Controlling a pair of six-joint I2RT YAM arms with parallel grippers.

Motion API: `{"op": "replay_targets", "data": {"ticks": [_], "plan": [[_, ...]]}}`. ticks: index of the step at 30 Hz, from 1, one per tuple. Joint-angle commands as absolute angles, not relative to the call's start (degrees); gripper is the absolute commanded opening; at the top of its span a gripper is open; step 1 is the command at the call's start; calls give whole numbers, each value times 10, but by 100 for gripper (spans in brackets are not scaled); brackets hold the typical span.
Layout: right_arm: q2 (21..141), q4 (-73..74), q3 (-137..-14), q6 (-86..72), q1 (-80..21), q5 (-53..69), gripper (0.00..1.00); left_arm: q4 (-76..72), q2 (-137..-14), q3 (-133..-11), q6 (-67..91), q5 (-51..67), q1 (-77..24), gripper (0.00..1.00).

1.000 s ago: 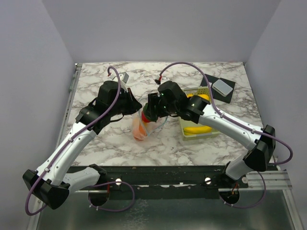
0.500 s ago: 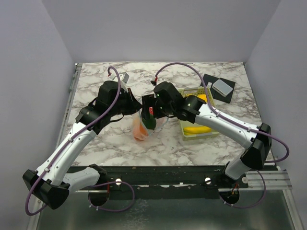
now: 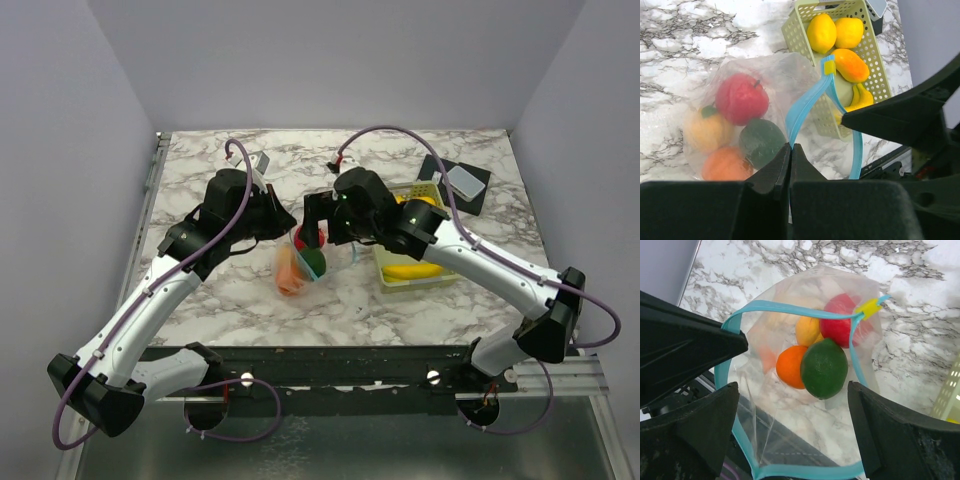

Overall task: Place the food in the zip-top bag and seal the zipper
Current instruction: Pick up the fake fruit from the bin.

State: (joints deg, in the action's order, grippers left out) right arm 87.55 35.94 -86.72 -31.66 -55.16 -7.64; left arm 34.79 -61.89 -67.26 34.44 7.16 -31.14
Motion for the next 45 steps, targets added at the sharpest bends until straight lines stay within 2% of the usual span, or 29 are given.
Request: {"op": "replay_targets", "data": {"ticks": [1, 10, 20, 29, 45], "plan": [[833, 390, -876, -324, -556, -130, 95, 333, -610, -665, 337, 74, -310, 0], [776, 452, -873, -300, -556, -253, 94, 333, -606, -659, 334, 75, -310, 0], [773, 517, -891, -266, -524, -355, 93, 334, -601, -654, 331, 69, -310, 0], [799, 501, -864, -252, -419, -311, 92, 338, -591, -653, 321, 61, -310, 0], [922, 448, -845, -258, -287, -200, 93, 337, -580, -654, 299, 58, -310, 0]]}}
